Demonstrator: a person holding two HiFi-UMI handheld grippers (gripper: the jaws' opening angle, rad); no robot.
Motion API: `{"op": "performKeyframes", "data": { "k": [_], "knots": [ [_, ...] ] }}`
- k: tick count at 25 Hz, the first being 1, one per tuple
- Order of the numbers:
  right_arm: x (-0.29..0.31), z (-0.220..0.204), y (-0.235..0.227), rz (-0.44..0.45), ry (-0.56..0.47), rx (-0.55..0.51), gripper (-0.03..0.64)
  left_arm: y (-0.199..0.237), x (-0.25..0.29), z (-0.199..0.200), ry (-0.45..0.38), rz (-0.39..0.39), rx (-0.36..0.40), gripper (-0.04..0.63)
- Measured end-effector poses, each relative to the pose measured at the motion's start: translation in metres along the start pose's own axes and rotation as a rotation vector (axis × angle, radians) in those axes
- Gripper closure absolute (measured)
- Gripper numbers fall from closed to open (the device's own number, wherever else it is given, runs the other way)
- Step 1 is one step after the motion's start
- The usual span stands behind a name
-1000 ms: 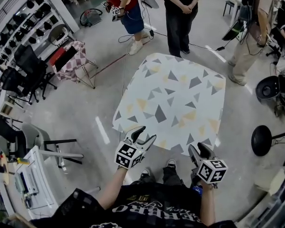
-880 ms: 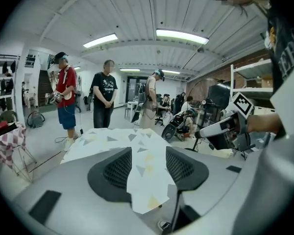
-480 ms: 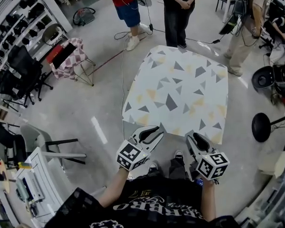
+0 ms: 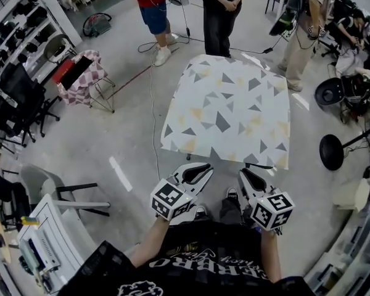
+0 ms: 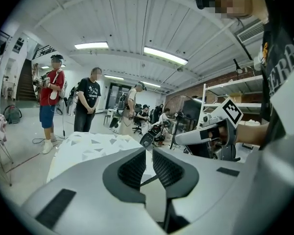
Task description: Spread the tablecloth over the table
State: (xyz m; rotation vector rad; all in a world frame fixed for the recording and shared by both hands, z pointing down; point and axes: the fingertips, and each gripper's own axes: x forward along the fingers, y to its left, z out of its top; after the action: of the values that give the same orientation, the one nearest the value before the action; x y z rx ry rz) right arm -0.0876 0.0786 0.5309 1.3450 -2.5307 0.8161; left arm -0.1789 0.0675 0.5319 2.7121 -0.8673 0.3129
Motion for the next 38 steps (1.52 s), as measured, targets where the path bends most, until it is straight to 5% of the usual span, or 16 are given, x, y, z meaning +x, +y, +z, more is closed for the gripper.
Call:
{"op": "performKeyframes", "data": {
  "k": [10,38],
  "knots": [
    [-0.002,-0.002,0.034,-0.007,-0.018,-0.035,0.601,-0.024,-0.019,0.008,-0.015,-0.093,0.046,0.559],
    [-0.013,-0.007,0.043,0.001,-0.027,-0.045,0.601,-0.043,-0.024,0.010,-0.016,-0.123,0.049,0.563]
  ]
}}
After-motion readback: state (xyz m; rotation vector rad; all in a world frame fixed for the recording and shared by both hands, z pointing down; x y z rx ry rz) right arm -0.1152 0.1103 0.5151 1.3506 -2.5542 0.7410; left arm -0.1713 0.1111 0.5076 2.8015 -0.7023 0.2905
